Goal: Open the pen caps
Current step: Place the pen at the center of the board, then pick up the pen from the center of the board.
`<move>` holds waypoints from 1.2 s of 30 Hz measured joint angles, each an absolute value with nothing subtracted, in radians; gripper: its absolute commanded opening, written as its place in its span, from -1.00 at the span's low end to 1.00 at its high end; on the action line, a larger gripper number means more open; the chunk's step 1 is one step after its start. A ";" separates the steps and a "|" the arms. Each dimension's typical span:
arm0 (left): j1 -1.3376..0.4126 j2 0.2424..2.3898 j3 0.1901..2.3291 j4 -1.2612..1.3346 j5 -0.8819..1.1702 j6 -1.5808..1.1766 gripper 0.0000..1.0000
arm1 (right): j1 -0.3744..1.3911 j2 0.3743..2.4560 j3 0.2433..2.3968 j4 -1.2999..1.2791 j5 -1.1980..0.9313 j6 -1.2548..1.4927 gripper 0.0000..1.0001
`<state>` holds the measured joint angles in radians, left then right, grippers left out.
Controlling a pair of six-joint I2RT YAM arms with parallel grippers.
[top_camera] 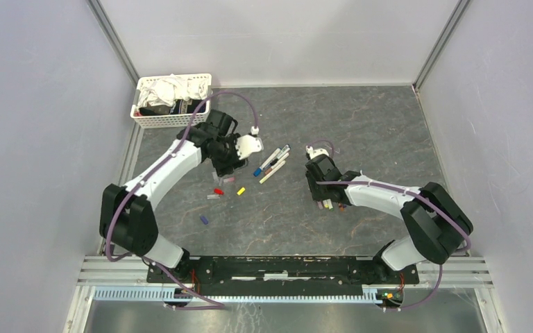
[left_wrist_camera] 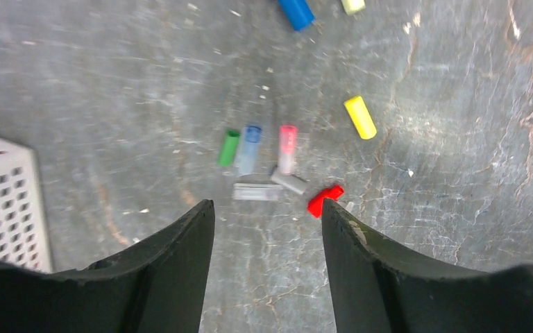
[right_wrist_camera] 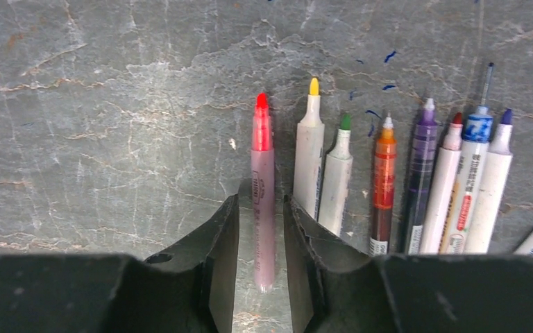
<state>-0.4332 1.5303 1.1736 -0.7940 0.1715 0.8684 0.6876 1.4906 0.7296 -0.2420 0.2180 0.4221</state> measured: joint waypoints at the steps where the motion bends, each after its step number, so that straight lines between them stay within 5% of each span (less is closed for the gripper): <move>1: -0.433 1.518 1.205 -0.810 0.171 0.859 0.33 | 0.688 1.489 0.730 -0.245 0.224 0.422 -0.35; 5: -0.432 1.493 1.343 -0.870 0.155 0.806 0.48 | 0.693 1.450 0.731 -0.273 0.262 0.424 -0.32; 10: -0.414 1.448 1.444 -0.914 0.096 0.769 0.99 | 0.699 1.402 0.806 -0.311 0.278 0.422 -0.14; 16: -0.361 1.401 1.452 -0.955 0.041 0.718 1.00 | 0.706 1.498 1.040 -0.292 0.249 0.465 0.02; 36: -0.333 1.316 1.390 -0.979 0.089 0.649 1.00 | 0.775 1.986 1.332 -0.286 0.321 0.764 -0.04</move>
